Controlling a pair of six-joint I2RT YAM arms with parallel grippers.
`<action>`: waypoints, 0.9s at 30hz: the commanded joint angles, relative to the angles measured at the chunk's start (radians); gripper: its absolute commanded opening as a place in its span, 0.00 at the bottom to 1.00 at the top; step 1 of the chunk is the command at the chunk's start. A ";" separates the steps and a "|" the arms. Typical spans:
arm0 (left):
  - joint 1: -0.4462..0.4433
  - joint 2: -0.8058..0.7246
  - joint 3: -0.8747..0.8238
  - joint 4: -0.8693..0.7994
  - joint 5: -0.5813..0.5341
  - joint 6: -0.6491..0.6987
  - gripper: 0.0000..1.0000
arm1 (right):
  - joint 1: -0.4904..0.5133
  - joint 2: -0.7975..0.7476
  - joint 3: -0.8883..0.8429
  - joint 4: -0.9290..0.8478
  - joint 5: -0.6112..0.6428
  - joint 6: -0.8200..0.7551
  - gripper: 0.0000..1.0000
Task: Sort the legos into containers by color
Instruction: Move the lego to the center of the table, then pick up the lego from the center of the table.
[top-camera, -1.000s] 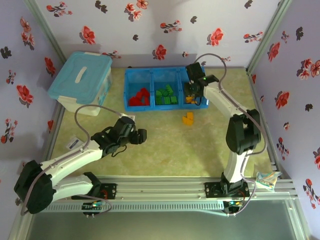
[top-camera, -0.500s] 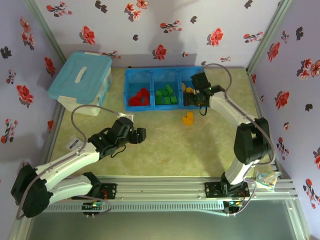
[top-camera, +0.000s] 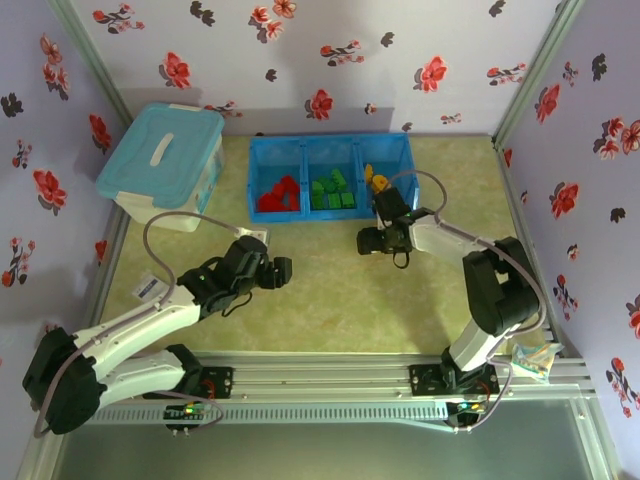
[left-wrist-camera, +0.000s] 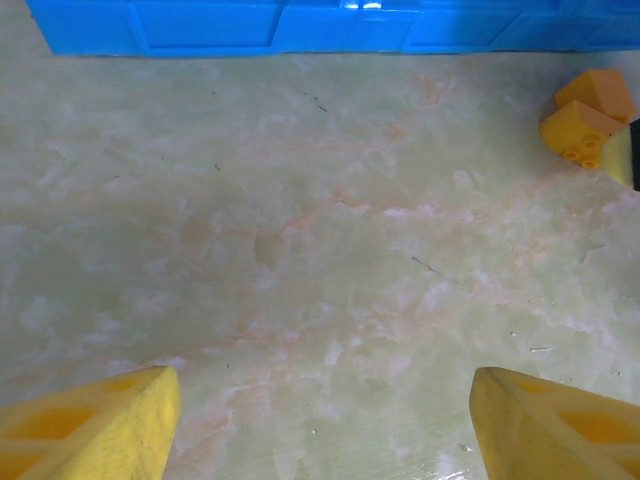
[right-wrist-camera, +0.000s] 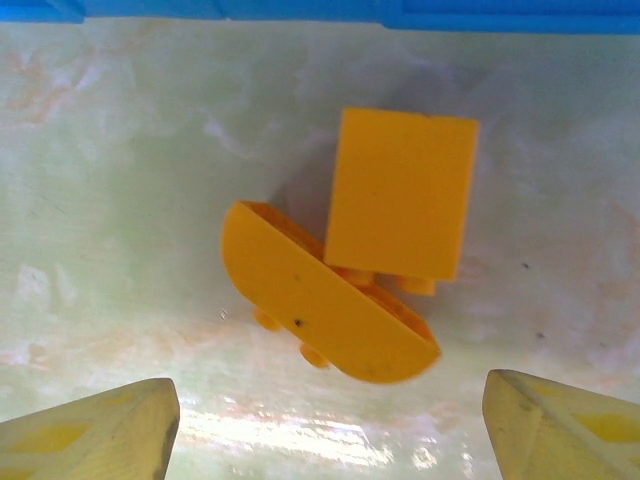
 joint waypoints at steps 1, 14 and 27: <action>-0.003 -0.019 -0.024 0.006 -0.023 -0.015 0.76 | 0.018 0.059 0.058 0.020 0.005 -0.028 0.79; -0.002 -0.005 -0.013 -0.001 -0.029 0.001 0.76 | 0.157 0.058 0.080 -0.020 0.036 -0.021 0.67; -0.001 -0.013 -0.020 -0.012 -0.031 -0.003 0.74 | 0.135 0.248 0.284 -0.155 0.145 0.050 0.50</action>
